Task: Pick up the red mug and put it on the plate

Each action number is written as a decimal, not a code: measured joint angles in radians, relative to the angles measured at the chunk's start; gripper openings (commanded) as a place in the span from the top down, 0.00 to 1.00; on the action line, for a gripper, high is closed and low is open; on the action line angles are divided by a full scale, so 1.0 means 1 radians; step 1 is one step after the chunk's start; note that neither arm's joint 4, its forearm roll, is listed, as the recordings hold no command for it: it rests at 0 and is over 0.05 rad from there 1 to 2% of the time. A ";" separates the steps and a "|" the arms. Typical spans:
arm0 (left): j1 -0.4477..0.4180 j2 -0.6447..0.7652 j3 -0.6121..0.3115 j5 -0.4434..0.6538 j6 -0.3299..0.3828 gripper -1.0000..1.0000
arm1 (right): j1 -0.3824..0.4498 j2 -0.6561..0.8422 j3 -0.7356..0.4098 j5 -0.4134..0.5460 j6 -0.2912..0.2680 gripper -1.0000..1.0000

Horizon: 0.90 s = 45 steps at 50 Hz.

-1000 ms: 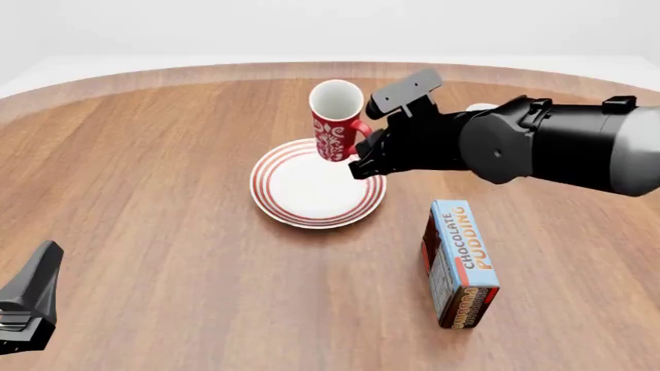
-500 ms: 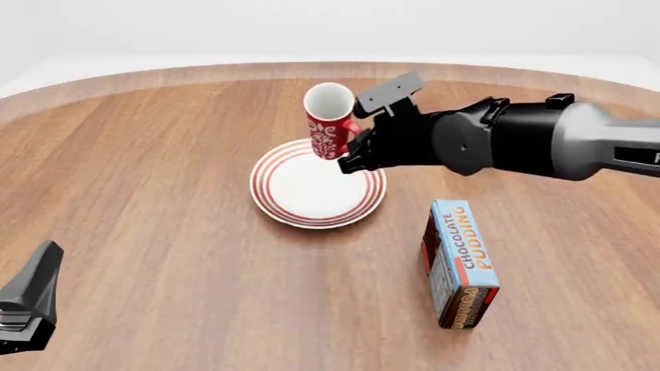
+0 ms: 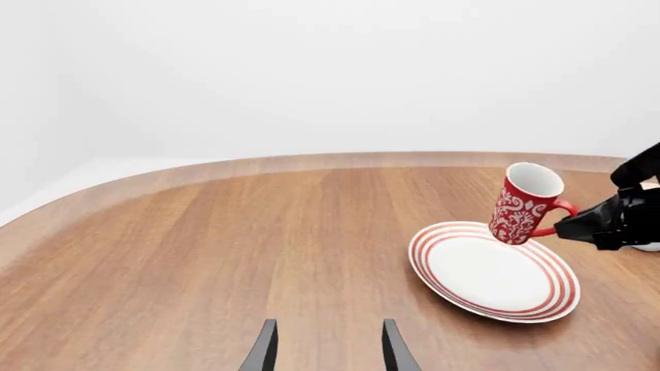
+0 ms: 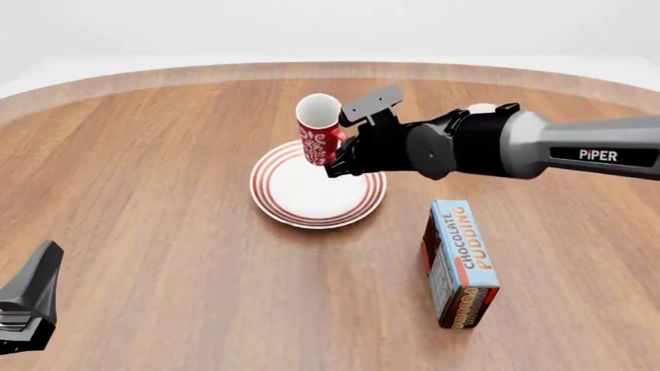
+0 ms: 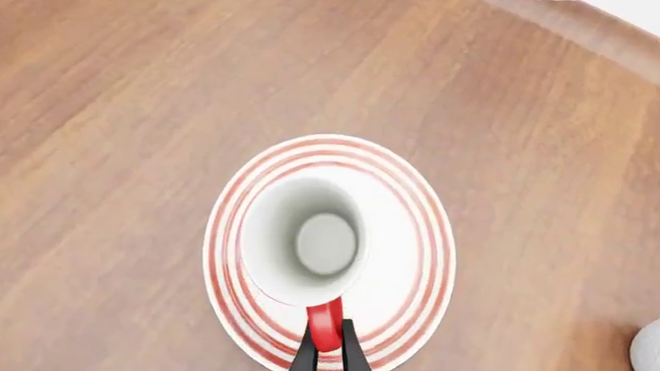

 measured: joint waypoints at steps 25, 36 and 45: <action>0.000 0.000 0.000 0.000 0.000 0.00 | -0.008 0.087 -0.024 -0.043 0.031 1.00; 0.000 0.000 0.000 0.000 0.000 0.00 | -0.007 0.120 -0.029 -0.059 0.043 1.00; 0.000 0.000 0.000 0.000 0.000 0.00 | -0.005 0.146 -0.038 -0.069 0.050 1.00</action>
